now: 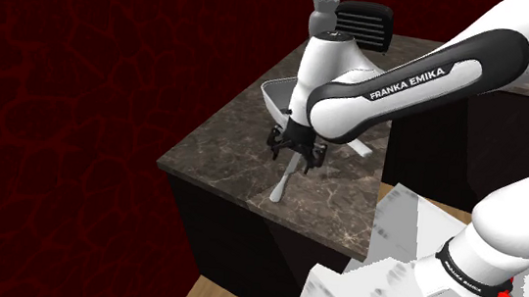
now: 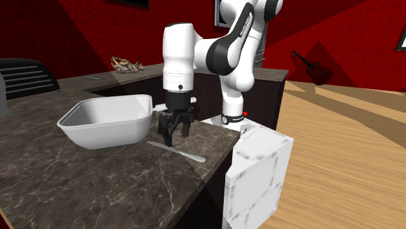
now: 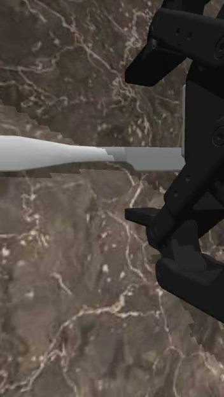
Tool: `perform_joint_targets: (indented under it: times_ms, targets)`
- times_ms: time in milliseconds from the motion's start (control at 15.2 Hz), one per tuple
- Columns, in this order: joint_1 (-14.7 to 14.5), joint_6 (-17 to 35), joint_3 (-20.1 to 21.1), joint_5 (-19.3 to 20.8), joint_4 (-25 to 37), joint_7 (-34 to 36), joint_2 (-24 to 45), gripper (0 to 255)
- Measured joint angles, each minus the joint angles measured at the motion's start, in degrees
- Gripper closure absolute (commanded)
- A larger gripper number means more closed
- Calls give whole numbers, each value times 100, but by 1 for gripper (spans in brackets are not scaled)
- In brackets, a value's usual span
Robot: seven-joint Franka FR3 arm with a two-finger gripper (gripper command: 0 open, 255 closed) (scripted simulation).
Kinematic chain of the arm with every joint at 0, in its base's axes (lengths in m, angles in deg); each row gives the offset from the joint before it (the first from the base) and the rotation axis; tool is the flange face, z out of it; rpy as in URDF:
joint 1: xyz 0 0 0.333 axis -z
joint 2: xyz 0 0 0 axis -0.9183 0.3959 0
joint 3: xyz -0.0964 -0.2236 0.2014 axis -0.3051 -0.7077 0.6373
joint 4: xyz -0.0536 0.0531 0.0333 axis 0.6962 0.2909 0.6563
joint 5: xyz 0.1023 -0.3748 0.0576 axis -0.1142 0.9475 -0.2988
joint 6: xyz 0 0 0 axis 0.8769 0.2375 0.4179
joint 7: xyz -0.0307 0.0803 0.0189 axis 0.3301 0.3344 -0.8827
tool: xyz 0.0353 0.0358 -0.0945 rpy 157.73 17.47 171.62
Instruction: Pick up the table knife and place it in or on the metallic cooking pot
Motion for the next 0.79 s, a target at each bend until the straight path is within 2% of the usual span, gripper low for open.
perform_joint_targets:
  times_ms: [396, 792]
  targets:
    - [155, 506, 241, 264, -110, 241, 459, 0]
    - [171, 559, 261, 295, -119, 264, 504, 0]
